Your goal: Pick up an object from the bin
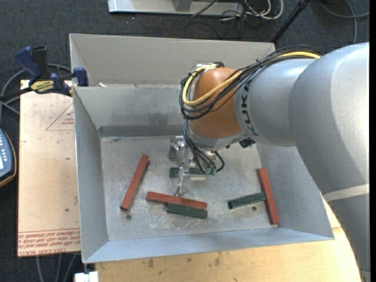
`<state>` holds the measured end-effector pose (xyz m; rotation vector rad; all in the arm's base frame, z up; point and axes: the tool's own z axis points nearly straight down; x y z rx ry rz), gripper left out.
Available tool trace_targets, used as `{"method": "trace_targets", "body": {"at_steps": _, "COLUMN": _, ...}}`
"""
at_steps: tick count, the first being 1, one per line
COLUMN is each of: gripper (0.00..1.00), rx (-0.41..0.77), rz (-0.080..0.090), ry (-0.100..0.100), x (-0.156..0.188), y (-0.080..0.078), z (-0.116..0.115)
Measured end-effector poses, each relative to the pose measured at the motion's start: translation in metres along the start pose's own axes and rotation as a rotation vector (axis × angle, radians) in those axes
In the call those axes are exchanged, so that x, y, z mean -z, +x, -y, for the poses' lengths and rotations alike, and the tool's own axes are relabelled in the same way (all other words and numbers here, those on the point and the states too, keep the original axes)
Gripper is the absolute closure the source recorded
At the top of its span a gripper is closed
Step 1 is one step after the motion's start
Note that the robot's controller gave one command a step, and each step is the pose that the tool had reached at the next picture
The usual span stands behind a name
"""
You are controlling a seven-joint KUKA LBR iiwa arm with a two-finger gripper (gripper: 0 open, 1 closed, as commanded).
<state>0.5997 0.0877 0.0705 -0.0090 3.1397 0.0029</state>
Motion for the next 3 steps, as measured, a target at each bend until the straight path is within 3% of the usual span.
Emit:
{"method": "trace_targets", "body": {"at_steps": 1, "gripper": 1.00, "rx": 0.000, "rz": 0.000, "ry": 0.000, "x": 0.000, "y": 0.000, "z": 0.000}}
{"method": "trace_targets", "body": {"at_steps": 2, "gripper": 1.00, "rx": -0.030, "rz": 0.012, "ry": -0.001, "x": 0.114, "y": -0.034, "z": 0.007}}
{"method": "trace_targets", "body": {"at_steps": 3, "gripper": 1.00, "rx": -0.045, "rz": 0.012, "ry": -0.001, "x": 0.218, "y": -0.048, "z": 0.009}}
